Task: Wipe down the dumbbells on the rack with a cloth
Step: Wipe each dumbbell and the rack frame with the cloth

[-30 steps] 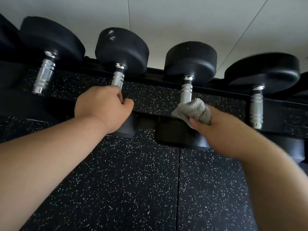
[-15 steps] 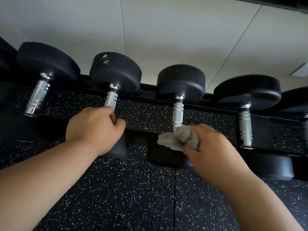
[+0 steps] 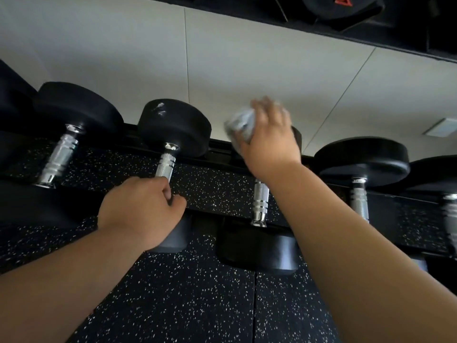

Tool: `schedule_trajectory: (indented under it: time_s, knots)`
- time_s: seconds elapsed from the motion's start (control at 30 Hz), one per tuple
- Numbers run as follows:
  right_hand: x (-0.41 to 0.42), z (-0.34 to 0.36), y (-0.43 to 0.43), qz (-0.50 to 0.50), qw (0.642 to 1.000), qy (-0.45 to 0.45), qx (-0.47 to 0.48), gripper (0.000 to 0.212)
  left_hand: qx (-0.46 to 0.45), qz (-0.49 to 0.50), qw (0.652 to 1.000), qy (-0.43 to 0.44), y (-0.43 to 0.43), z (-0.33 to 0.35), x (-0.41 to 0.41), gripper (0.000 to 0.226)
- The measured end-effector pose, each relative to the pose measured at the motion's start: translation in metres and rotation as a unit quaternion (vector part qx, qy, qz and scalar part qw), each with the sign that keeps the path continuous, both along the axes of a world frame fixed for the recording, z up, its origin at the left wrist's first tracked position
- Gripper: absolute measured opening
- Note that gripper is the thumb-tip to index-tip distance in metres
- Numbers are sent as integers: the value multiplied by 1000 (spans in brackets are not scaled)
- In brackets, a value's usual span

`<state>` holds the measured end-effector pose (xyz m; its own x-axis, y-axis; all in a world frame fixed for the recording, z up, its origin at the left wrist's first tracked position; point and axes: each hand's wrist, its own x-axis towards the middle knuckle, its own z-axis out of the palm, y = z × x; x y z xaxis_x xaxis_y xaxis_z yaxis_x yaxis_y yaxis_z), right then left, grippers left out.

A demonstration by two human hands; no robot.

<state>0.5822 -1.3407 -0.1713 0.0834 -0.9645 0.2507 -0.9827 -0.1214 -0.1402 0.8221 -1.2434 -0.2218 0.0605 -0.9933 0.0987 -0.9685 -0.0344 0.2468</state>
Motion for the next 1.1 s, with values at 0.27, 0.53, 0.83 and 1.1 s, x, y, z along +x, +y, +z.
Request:
schedule_trajectory:
  time_s: [0.27, 0.53, 0.83, 1.1]
  knots:
    - [-20, 17, 4, 24, 999, 24, 15, 37, 0, -1, 1000, 4, 1, 1, -1, 27]
    - [-53, 20, 18, -46, 952, -285, 105, 46, 2, 14, 1000, -2, 3, 9, -7, 28]
    - [12, 0, -20, 100, 969, 226, -12, 58, 11, 6, 1000, 0, 2, 6, -2, 30]
    - [-63, 10, 1, -90, 979, -176, 53, 42, 2, 11, 1000, 11, 1, 3, -2, 29]
